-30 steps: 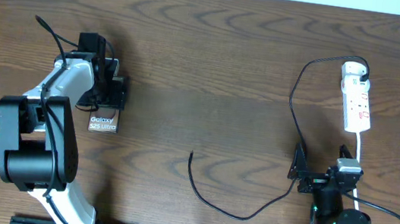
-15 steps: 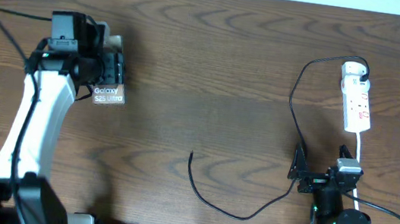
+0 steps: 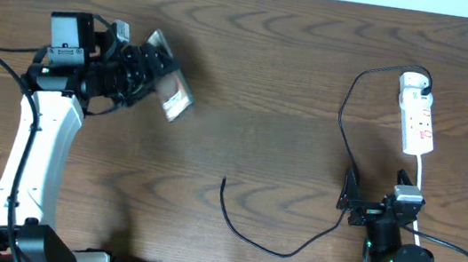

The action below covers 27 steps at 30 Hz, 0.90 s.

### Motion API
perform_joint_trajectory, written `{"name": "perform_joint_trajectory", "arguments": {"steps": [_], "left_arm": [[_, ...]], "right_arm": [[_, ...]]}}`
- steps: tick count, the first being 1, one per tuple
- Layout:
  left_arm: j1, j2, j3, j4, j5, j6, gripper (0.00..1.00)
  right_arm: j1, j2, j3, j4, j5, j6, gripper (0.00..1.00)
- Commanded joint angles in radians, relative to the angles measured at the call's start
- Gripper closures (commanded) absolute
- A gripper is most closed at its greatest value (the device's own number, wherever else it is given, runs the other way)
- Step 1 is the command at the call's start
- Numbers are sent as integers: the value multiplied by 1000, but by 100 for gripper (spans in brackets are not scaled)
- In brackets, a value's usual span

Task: Plug charger to phone and switch on socket
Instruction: 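Lift the phone with the left gripper and tilt it upright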

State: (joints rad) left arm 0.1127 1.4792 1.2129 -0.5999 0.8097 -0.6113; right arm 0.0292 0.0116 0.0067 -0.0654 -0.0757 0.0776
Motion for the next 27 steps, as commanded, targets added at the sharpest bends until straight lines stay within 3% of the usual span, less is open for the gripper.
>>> {"name": "perform_joint_trajectory", "arguments": {"steps": [1,5,10,27], "left_arm": [[32,-10,30,37,316,-350,93],[66,-10,30,42,407,-676,93],[95,-10,30,42,483,-897,93],[97,-10,30,68,492,-903,93]], "right_arm": [[-4,-6,-1,-5,-8,-12,1],[-4,-6,-1,-5,-8,-12,1],[-4,-6,-1,-5,-8,-12,1],[-4,-6,-1,-5,-8,-12,1]]}}
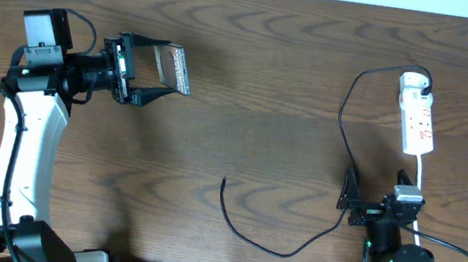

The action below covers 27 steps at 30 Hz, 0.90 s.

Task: Plug charger to phone and switch on socket
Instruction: 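Lift the phone with the left gripper and tilt it upright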

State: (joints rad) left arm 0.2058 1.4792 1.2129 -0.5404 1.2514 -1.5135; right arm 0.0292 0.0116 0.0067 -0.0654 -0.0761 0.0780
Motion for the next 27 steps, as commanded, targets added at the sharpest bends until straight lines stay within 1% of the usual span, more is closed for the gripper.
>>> {"name": "perform_joint_trajectory", "arguments": {"steps": [1,7,10,13,17,19,24,25,27], "left_arm": [[3,-10,30,8,50,1,93],[3,-10,30,9,45,17,93],[3,-10,30,8,31,45,93],[3,-10,30,8,-26,90,93],[-1,-10,28,-15,-214,192,93],[-2,-10,28,-71,-324,229,93],[-2,-9,27,-246,-660,261,93],[-2,-9,23,-272,-715,261,93],[-2,-9,13,-300,-779,262,93]], "right_arm": [[-4,-6,-1,-5,-8,-12,1],[-4,-6,-1,-5,-8,-12,1],[-4,-6,-1,-5,-8,-12,1],[-4,-6,-1,-5,-8,-12,1],[-4,-6,-1,-5,-8,-12,1],[-4,-6,-1,-5,-8,-12,1],[-4,-6,-1,-5,-8,-12,1],[-4,-6,-1,-5,-8,-12,1],[-4,-6,-1,-5,-8,-12,1]]}}
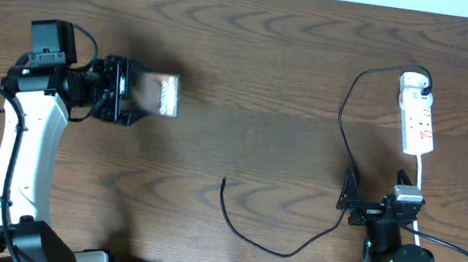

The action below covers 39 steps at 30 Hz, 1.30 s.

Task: Plug charger to phone and switch on socket
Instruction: 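Lift the phone with the left gripper and tilt it upright, then move the right gripper toward the phone held by the left gripper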

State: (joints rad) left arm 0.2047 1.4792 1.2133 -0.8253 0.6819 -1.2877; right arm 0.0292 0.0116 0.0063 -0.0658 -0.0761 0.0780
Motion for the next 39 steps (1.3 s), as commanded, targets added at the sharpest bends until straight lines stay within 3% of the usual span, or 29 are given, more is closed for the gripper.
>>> {"name": "perform_joint_trajectory", "arguments": {"steps": [1,9,20,30,34,39], "left_arm": [[-1,-9,5,-22,-234,39,93],[-2,-9,-19,-53,-324,38,93],[-1,-9,-19,-53,-161,47,93],[-1,-9,-19,-23,-151,46,93],[-2,-9,-19,-6,-151,45,93],[-8,-9,-19,-4,-163,37,93]], "right_arm": [[-4,-6,-1,-4,-8,-12,1],[-4,-6,-1,-4,-8,-12,1],[-4,-6,-1,16,-3,-11,1],[-4,16,52,256,-178,312,1],[-4,148,208,208,-275,320,1],[-4,505,516,73,-487,326,1]]}}
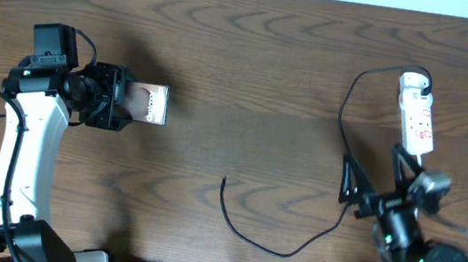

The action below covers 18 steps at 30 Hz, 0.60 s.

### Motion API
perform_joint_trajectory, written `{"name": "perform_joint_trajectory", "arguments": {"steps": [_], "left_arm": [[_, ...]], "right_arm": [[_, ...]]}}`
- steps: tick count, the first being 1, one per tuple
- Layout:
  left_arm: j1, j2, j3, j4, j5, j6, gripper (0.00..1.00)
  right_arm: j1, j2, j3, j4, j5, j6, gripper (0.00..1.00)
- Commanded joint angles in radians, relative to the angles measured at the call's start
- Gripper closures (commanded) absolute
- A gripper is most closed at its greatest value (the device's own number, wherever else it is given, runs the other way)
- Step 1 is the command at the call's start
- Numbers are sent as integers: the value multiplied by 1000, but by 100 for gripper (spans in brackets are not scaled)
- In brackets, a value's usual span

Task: Plug charger to phone and switch on socket
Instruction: 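Move the right gripper toward the phone held by the left gripper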

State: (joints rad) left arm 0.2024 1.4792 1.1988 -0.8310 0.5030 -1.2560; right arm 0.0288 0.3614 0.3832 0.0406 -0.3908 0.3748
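Observation:
My left gripper (130,102) is shut on the phone (152,104), held at the table's left with its long side pointing right. The black charger cable (342,126) runs from the white power strip (418,120) at the far right, loops down and ends in a loose tip (224,182) on the table's middle. My right gripper (350,192) sits low on the right beside the cable's lower stretch. Its fingers stand spread with nothing between them. The socket's switch is too small to read.
The wooden table (259,71) carries only the cable and the strip. A white lead (422,176) runs from the strip toward the right arm's base. The left arm's white link (20,158) crosses the left side.
The phone in my left gripper has shifted slightly down and left and looks flatter. My right arm has left its folded pose: its wrist is now higher and further right, tilted.
My left gripper held the phone tilted at the table's left. Then the phone was held further up and turned. Then it was lower and blurred, and now it is steady near the left middle. The right arm stayed folded until this moment. The cable has not moved.

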Motion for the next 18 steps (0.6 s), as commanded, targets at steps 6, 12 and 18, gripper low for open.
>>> {"name": "perform_joint_trajectory", "arguments": {"steps": [6,12,18], "left_arm": [[-35,-9,-4,2,-18,5,93],[-39,-9,-4,2,-20,6,93],[-40,-9,-4,2,-25,5,93]], "right_arm": [[-2,685,496,-23,-813,36,1],[24,1068,630,280,-966,243,1],[113,1312,631,353,-725,615,1]]}}
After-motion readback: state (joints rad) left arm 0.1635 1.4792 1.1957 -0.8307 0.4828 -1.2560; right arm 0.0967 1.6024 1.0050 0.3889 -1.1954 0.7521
